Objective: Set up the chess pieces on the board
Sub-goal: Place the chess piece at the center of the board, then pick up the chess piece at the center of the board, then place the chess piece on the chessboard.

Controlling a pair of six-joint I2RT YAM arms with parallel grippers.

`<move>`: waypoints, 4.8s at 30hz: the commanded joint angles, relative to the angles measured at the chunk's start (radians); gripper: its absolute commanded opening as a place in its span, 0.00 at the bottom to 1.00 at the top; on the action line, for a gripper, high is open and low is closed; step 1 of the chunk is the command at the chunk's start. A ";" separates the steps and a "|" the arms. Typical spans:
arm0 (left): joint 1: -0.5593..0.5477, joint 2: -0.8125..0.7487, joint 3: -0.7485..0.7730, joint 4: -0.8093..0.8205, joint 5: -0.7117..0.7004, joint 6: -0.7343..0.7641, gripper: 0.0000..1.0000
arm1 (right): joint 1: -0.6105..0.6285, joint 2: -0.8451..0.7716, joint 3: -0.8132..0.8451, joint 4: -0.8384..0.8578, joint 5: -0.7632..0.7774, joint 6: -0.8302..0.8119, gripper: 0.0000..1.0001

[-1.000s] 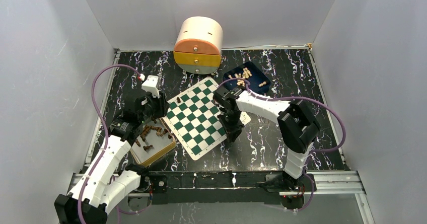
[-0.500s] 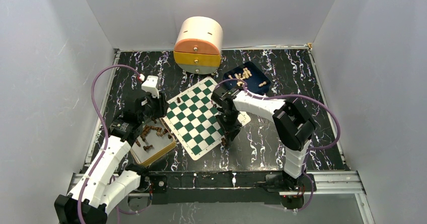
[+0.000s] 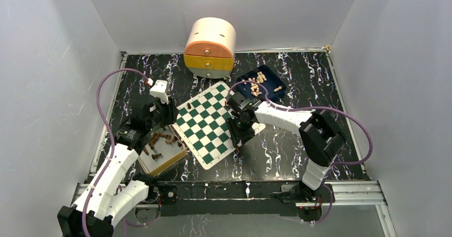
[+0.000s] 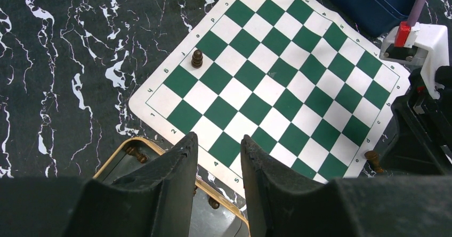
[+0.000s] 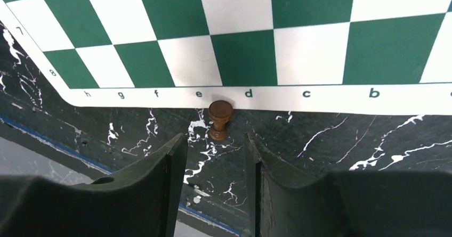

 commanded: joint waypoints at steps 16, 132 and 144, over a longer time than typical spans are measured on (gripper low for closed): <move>-0.001 -0.024 -0.006 0.015 -0.050 0.011 0.34 | 0.000 0.074 0.017 0.057 -0.014 -0.019 0.47; -0.164 0.224 -0.091 0.830 0.296 -0.602 0.21 | -0.095 -0.280 -0.272 1.272 -0.012 1.268 0.21; -0.164 0.200 0.083 0.387 0.189 -0.434 0.00 | -0.095 -0.343 -0.350 1.264 -0.054 1.108 0.50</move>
